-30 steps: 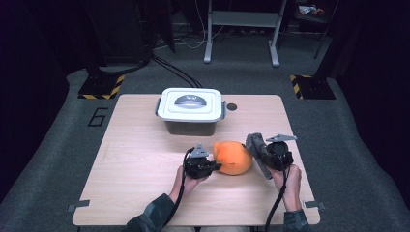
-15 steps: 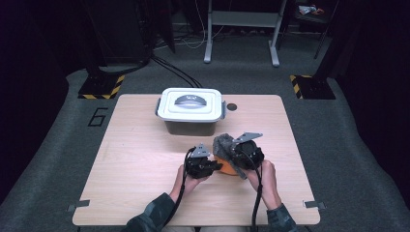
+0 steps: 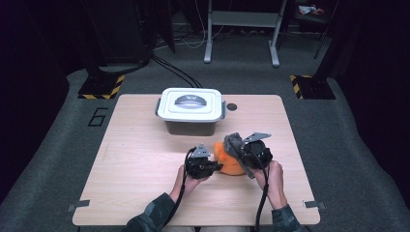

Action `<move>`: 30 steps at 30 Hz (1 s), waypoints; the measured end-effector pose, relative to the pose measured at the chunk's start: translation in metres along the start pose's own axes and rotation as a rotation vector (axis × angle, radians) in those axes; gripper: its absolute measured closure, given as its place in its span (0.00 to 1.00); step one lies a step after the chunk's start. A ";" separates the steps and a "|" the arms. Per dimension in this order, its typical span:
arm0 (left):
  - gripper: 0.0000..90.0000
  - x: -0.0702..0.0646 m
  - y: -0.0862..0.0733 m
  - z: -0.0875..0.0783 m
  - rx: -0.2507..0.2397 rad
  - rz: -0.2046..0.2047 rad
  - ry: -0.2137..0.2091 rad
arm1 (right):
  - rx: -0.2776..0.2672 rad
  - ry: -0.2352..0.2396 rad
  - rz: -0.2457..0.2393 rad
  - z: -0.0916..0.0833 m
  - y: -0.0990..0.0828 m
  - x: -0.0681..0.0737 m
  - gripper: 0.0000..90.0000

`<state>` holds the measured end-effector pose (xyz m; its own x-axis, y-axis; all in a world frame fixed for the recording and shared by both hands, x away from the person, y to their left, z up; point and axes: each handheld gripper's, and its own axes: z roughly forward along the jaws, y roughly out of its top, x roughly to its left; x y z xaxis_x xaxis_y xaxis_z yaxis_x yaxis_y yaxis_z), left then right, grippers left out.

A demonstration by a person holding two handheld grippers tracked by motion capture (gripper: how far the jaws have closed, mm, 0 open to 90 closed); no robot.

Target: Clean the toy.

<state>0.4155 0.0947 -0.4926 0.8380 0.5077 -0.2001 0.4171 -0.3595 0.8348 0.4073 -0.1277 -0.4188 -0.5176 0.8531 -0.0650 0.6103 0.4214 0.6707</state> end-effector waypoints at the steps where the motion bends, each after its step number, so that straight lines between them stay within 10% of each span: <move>1: 0.92 0.000 0.000 0.000 0.000 -0.001 -0.001 | 0.003 -0.005 0.011 0.000 -0.002 -0.003 0.83; 24: 0.92 0.002 -0.003 0.001 0.000 -0.014 -0.011 | 0.157 -0.031 0.233 0.056 -0.056 -0.067 0.83; 30: 0.91 0.002 -0.003 0.002 0.001 -0.011 -0.020 | 0.111 -0.074 0.238 0.036 -0.053 -0.070 0.83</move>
<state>0.4168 0.0956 -0.4966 0.8405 0.4954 -0.2195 0.4266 -0.3550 0.8319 0.4327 -0.1992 -0.4767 -0.3093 0.9505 0.0284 0.7737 0.2342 0.5887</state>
